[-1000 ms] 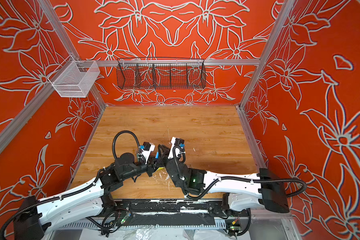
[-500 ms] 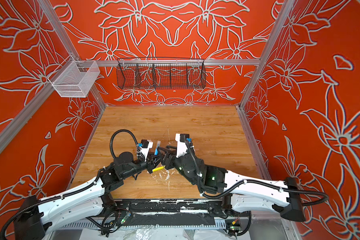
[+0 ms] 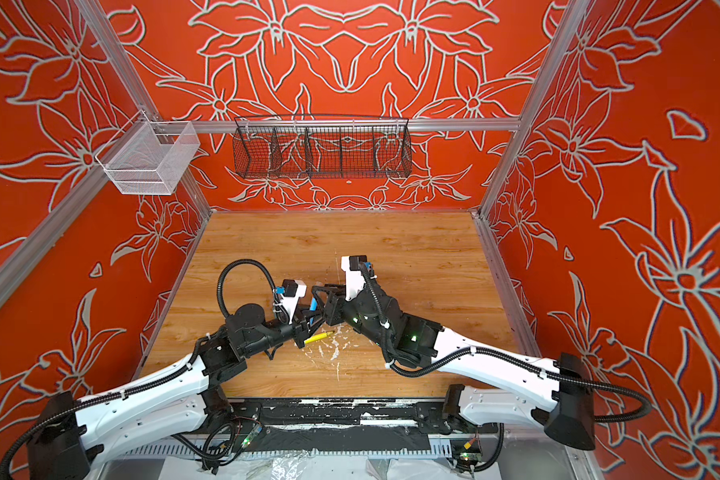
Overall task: Insert the pens into the pen caps
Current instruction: 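Lower the cap in the right gripper down over the blue marker tip, then press the cap down onto the blue marker with the right gripper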
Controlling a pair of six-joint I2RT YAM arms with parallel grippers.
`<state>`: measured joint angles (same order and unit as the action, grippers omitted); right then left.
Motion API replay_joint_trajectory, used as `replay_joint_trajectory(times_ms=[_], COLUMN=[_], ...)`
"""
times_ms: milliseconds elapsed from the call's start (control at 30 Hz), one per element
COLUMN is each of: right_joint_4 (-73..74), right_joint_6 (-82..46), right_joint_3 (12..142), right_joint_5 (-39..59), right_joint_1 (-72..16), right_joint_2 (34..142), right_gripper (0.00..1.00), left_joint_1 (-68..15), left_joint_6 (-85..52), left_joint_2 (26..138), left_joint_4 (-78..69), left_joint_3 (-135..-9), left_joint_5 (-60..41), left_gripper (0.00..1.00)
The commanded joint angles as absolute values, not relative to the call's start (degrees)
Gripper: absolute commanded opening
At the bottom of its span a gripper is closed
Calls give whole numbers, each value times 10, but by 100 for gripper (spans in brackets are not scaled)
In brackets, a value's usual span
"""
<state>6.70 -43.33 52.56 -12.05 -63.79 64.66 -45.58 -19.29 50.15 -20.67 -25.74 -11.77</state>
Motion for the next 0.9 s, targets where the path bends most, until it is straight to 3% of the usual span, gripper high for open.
replay_joint_trajectory(times_ms=[0, 367, 567, 867], right_joint_4=[88, 82, 77, 159], right_joint_6=[-423, -428, -439, -485], right_joint_3=[562, 579, 582, 484], right_joint_5=[-93, -103, -89, -103], right_joint_1=[-635, -634, -635, -691], right_joint_2=[659, 693, 709, 726], right_gripper=[38, 24, 0, 0], left_joint_1=[-454, -454, -454, -441], left_joint_6=[-184, -185, -184, -199], left_joint_2=[487, 479, 483, 480], left_joint_4=[-228, -229, -230, -186], left_joint_3=[-259, -256, -256, -309], left_joint_5=[-127, -130, -128, -81], left_gripper=[0, 0, 0, 0])
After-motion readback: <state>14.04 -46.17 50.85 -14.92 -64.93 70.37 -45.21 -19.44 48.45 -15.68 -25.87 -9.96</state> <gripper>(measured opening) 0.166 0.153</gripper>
